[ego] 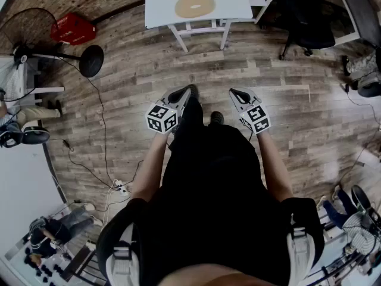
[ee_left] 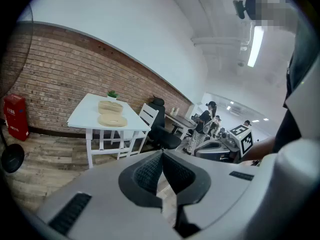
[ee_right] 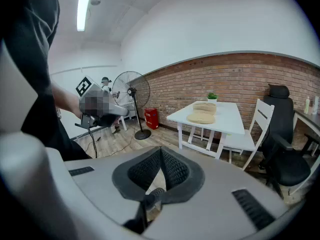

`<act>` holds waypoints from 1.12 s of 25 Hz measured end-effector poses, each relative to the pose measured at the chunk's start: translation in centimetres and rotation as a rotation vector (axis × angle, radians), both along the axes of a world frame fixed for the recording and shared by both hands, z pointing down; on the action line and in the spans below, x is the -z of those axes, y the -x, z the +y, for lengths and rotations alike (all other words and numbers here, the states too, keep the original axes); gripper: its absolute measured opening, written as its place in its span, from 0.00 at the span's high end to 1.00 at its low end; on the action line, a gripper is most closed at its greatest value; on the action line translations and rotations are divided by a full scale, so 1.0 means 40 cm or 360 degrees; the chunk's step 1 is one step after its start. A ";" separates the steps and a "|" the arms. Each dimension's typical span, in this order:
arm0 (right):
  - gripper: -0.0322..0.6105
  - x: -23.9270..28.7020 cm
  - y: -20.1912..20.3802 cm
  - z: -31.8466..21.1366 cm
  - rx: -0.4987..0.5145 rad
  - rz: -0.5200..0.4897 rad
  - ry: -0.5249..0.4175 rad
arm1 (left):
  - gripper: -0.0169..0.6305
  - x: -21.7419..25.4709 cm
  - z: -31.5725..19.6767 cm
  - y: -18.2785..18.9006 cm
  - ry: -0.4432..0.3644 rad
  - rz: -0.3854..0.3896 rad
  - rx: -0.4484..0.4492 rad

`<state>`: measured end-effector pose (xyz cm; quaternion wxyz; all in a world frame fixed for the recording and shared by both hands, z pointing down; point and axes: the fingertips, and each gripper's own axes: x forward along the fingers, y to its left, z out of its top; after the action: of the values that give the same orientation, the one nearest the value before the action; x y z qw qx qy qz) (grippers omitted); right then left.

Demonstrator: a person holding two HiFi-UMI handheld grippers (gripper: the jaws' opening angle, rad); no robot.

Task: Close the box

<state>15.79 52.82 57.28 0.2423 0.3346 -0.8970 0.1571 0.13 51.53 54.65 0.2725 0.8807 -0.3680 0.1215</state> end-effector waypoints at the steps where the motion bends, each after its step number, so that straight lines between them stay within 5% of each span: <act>1: 0.95 0.000 0.000 -0.009 0.0008 0.0001 -0.0008 | 0.94 0.000 -0.010 -0.002 -0.0009 0.0000 0.0005; 28: 0.95 0.025 0.072 -0.248 -0.0128 -0.0131 0.0042 | 0.94 0.040 -0.244 0.057 -0.0106 -0.0036 -0.0060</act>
<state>12.90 42.89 56.29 0.2029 0.3605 -0.8899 0.1922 -2.17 41.76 53.06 0.2366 0.8946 -0.3581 0.1243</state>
